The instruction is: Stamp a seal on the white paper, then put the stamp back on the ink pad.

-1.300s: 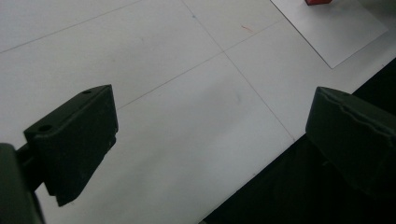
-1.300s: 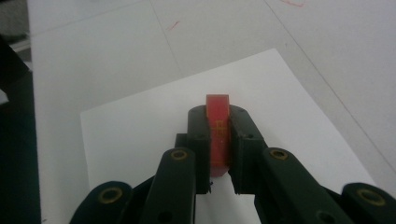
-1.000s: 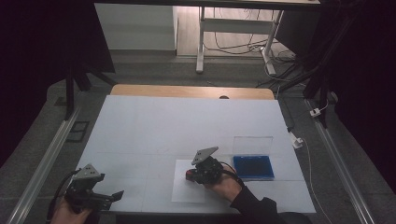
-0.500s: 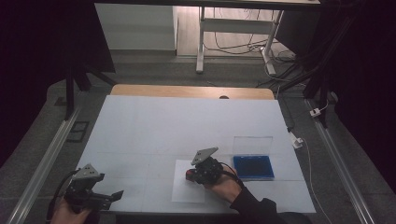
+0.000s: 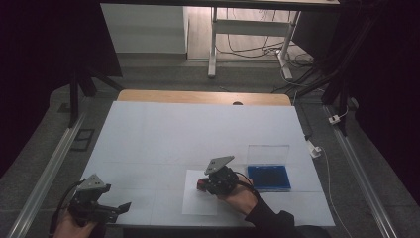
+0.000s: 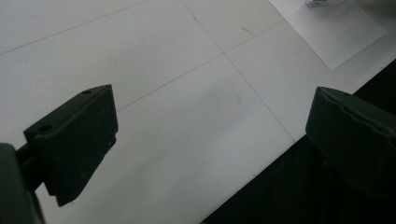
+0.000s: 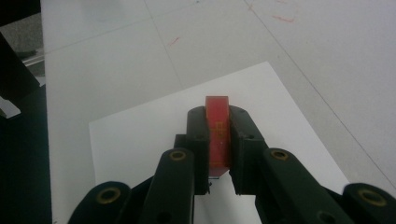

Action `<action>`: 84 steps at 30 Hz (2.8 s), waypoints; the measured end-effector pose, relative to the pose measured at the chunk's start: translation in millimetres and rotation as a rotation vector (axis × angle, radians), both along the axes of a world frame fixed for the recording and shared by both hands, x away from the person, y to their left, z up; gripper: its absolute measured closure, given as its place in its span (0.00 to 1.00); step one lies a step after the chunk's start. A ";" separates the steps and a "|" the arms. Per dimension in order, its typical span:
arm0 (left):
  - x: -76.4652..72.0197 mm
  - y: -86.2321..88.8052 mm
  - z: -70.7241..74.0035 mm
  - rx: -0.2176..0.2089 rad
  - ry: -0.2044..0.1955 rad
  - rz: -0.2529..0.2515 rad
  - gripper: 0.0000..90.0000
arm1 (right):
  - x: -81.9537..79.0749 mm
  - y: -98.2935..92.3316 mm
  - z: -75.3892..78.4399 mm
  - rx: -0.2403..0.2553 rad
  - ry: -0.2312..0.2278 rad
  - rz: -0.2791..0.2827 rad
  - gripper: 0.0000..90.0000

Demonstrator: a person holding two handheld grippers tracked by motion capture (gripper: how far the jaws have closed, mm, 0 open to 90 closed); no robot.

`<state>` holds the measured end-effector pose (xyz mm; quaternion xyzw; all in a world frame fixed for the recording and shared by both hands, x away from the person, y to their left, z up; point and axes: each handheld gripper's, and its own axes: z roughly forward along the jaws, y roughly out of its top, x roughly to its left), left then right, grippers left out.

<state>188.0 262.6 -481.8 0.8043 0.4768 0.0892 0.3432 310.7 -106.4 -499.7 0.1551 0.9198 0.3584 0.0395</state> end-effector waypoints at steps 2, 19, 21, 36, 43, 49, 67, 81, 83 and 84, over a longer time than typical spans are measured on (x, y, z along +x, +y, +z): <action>-0.1 0.2 0.1 -0.004 0.000 -0.001 0.03 | 0.1 -1.0 1.2 0.004 0.001 -0.004 0.88; 0.2 0.9 0.1 -0.012 0.002 -0.002 0.03 | 0.8 -13.3 12.9 0.059 0.024 -0.027 0.88; 0.2 0.9 0.0 -0.013 0.003 -0.002 0.03 | 0.5 -14.7 14.2 0.061 0.025 -0.030 0.88; 0.2 0.6 0.1 -0.009 0.002 -0.002 0.03 | 1.0 -30.1 21.7 0.073 0.045 -0.056 0.88; 0.1 0.6 0.0 -0.009 0.001 -0.001 0.03 | 1.8 -42.1 26.8 0.086 0.050 -0.085 0.88; 0.2 0.7 0.1 -0.012 0.002 -0.002 0.03 | 2.5 -55.0 30.7 0.093 0.039 -0.110 0.88; 0.2 0.4 0.1 -0.010 0.000 -0.003 0.04 | 5.0 -90.7 37.4 0.100 0.019 -0.198 0.88; 0.3 0.5 0.1 -0.010 0.002 -0.004 0.04 | 4.1 -119.8 42.5 0.101 0.007 -0.281 0.88; 0.4 0.8 0.3 -0.015 0.001 -0.005 0.04 | 4.7 -124.6 43.4 0.106 -0.002 -0.295 0.88; 0.6 0.8 0.3 -0.013 0.000 -0.004 0.04 | 4.8 -126.9 43.8 0.105 -0.004 -0.302 0.88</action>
